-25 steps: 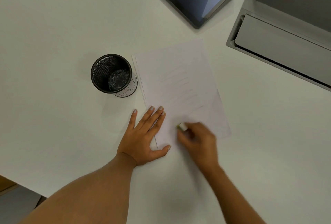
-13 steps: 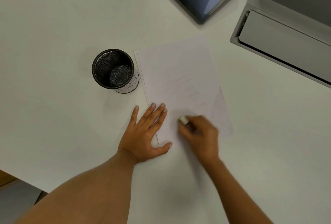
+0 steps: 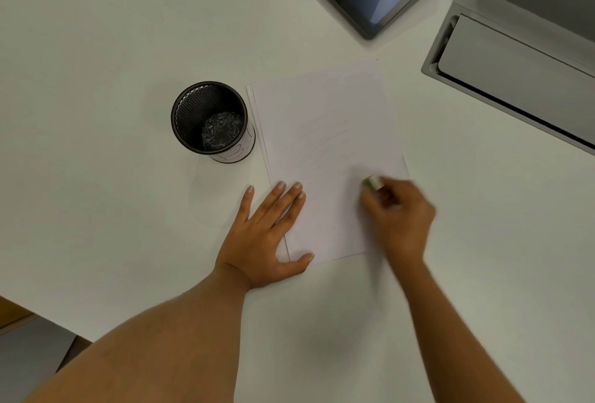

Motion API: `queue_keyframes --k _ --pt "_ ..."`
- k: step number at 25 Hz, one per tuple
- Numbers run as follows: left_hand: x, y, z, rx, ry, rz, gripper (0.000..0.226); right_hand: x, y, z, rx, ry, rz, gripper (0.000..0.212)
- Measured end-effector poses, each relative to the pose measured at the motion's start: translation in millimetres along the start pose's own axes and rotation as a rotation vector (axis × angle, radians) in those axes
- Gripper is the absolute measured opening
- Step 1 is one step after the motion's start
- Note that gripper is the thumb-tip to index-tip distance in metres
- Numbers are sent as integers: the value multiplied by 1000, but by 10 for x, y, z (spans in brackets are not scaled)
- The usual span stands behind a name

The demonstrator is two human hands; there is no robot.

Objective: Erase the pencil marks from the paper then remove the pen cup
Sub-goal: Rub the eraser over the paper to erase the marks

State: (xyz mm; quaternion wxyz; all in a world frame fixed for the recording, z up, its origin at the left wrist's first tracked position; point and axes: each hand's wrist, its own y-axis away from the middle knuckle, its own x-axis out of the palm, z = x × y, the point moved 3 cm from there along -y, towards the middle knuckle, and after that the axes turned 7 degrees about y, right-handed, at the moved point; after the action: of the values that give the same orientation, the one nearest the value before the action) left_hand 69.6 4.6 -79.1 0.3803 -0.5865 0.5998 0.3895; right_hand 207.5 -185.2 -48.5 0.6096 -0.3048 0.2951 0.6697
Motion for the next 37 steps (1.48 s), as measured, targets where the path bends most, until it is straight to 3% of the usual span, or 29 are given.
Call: queue_keyframes --k 3,6,8,12,14,17,20,22,24,26,31,33,35,37 --pt "5 2 -6 4 -3 -6 92 -29 -76 -40 46 -6 -16 15" --pt "15 2 3 16 -13 -1 95 238 642 250 -181 -63 299 14" --pt "20 4 3 18 -13 7 96 258 786 270 -292 -60 360 13" --pt "3 0 -8 6 -7 -11 92 -35 21 -52 -113 66 -22 11" --pt "6 6 -8 8 -8 -9 92 -115 -133 -168 -5 50 -99 13" --pt "3 3 -7 5 0 -16 92 56 252 -17 74 -75 -47 15" --pt "5 5 -11 12 7 -28 92 220 776 170 -97 -113 163 15" --pt "3 8 -6 12 11 -26 92 117 671 43 -106 -80 110 14" --pt "3 3 -1 10 7 -25 92 -58 435 -156 52 -48 -50 14" --pt "5 8 -1 10 9 -22 92 -102 430 -193 113 -37 -102 14" --pt "5 10 -2 19 9 -37 92 176 1055 59 -175 23 130 21" --pt "5 18 1 16 14 -33 92 22 867 -134 -70 56 -6 21" --pt "7 15 1 16 15 -38 91 -216 592 -368 163 34 -162 18" --pt "3 16 2 16 19 -39 91 -298 516 -439 258 24 -209 17"
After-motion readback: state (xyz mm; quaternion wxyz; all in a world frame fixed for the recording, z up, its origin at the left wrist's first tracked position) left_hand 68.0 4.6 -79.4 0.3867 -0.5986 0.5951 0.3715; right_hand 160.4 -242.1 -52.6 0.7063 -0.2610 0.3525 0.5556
